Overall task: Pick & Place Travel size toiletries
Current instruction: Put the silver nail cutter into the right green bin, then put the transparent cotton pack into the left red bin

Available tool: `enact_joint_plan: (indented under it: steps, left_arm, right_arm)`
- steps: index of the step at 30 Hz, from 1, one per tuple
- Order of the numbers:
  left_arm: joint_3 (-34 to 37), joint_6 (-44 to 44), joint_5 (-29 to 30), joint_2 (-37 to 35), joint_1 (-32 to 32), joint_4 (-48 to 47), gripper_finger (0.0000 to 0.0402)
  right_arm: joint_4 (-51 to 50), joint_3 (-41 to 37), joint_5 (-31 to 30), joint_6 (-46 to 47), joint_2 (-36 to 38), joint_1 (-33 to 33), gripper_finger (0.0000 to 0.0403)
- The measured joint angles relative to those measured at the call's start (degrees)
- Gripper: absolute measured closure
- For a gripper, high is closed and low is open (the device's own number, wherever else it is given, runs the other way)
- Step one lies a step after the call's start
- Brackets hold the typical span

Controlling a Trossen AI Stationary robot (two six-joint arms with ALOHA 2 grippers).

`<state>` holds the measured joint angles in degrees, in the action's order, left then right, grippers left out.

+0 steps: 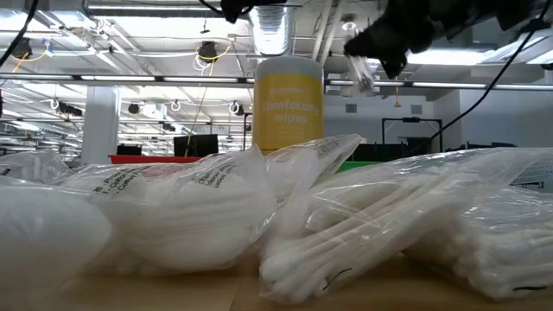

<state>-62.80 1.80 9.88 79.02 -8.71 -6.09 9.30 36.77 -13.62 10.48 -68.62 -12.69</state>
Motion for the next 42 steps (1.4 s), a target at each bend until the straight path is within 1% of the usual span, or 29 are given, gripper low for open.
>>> enact_joint_plan:
  steps: [5,14,20,26,36,42]
  left_arm:
    - [1.6,0.8,0.0,-0.2,0.0,0.2,0.0286]
    - [3.8,2.1,-0.1,-0.2,0.0,0.8,0.0288]
    - [5.6,3.2,-0.1,-0.2,0.0,1.6,0.0288]
    - [6.4,3.6,-0.2,-0.2,0.0,2.4,0.029]
    - [6.3,3.6,-0.2,-0.2,0.0,3.0,0.029]
    - [6.3,3.6,-0.1,-0.2,0.0,3.3,0.0291]
  right_arm:
    - [-7.5,0.0,-1.7,3.6,0.0,0.1,0.0401]
    - [-17.5,-0.1,-1.8,9.5,0.0,0.1,0.0401]
    - [-18.5,-1.7,-1.8,12.3,0.0,0.1,0.0395]
    - [-18.8,-1.7,-1.8,12.3,0.0,0.1,0.0394]
    - [-20.3,-1.7,-1.8,11.9,0.0,0.1,0.0354]
    - [-20.3,-1.7,-1.8,11.9,0.0,0.1,0.0347]
